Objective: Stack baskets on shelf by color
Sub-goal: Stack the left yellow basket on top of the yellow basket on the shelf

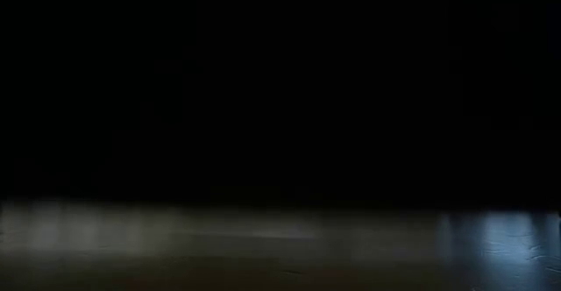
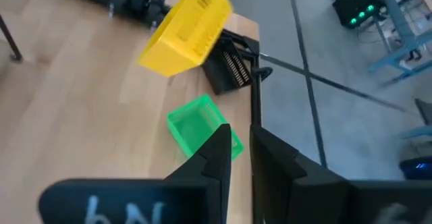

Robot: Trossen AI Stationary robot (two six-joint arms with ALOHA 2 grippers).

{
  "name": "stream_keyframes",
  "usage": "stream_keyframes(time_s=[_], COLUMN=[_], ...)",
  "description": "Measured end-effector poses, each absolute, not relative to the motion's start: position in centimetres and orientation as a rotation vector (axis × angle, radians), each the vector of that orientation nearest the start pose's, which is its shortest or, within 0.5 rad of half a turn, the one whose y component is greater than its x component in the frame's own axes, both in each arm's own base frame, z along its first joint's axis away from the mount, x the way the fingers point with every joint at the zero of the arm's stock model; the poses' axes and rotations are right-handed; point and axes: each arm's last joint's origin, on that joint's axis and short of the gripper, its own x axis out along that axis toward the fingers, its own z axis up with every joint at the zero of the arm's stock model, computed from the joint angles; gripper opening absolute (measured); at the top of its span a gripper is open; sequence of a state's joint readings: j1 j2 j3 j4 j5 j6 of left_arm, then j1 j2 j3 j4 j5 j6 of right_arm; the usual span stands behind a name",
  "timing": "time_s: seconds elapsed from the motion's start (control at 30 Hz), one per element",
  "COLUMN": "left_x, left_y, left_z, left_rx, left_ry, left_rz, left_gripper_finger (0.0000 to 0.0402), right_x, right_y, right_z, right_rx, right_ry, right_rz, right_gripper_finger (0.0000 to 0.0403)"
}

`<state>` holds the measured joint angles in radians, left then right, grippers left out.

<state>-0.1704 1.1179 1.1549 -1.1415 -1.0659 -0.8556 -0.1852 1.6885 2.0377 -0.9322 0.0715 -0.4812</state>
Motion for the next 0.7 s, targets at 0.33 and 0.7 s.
stream_keyframes(time_s=[0.33,0.7], left_x=[19.6,19.8], left_y=[0.9,2.3], left_z=[34.4,34.7], left_rx=[-0.087,-0.111], left_ry=[0.428,0.401], left_rz=[1.138,1.2], left_gripper_finger=[0.0,0.0], right_x=[36.8,39.3], right_y=[-5.0,-2.7], right_z=[43.9,43.4], right_rx=[-0.541,-0.563], right_ry=[0.604,0.504], right_rz=[-0.125,-0.177], right_gripper_finger=[0.0055,0.0055])
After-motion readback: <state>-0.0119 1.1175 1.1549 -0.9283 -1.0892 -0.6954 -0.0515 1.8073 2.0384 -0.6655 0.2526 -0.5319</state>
